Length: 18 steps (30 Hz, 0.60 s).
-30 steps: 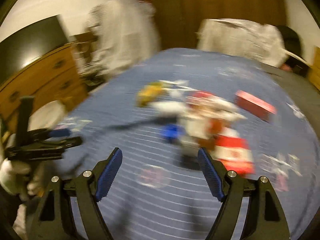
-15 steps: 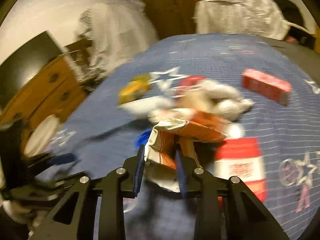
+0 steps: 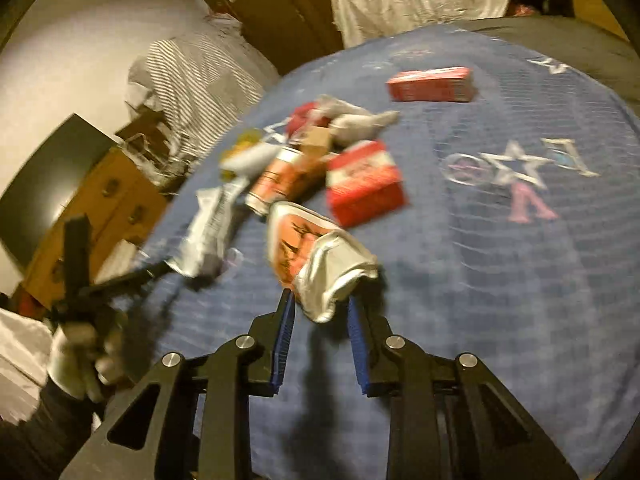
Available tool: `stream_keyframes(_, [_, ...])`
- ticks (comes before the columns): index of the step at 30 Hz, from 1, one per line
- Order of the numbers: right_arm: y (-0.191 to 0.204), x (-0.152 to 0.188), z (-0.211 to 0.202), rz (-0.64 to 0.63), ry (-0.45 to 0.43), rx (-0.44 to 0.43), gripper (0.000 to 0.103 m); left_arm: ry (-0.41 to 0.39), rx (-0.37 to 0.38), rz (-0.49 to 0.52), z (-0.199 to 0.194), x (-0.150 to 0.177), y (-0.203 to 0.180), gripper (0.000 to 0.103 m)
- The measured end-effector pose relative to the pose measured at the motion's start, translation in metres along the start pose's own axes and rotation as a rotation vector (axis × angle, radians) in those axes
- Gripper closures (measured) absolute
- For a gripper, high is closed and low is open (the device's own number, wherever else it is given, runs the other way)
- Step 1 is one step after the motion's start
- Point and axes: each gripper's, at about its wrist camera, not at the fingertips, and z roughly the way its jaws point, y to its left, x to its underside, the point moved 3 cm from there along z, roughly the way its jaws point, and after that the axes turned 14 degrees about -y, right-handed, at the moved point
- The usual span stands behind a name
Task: Collect trash
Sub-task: 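Grasp the white snack wrapper with left tool while right tool grasps the paper cup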
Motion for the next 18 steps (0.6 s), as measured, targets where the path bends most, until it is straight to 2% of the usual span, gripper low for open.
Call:
stream_keyframes(3, [0.001,0.003,-0.009,-0.098,0.025,0.001,0.059,-0.032,-0.002,-0.03,-0.012,-0.006,0.001,0.028])
stream_keyframes(5, [0.012,0.001,-0.01,-0.207,0.034,0.008,0.045,-0.055,-0.006,-0.043,-0.019,-0.011,-0.002,0.023])
stream_keyframes(7, [0.024,-0.001,-0.015,-0.339,0.03,0.02,0.041,-0.071,-0.003,-0.033,-0.022,-0.019,-0.012,0.021])
stream_keyframes(10, [0.038,-0.015,-0.013,-0.516,0.041,0.02,0.041,-0.056,0.014,0.03,-0.013,-0.029,-0.038,0.021])
stream_keyframes(14, [0.057,-0.022,0.018,-0.693,0.182,-0.002,0.041,0.03,0.017,0.087,0.018,-0.03,-0.065,0.02])
stream_keyframes(18, [0.057,-0.02,0.045,-0.761,0.282,0.037,0.041,0.089,-0.02,0.096,0.04,-0.028,-0.073,0.021])
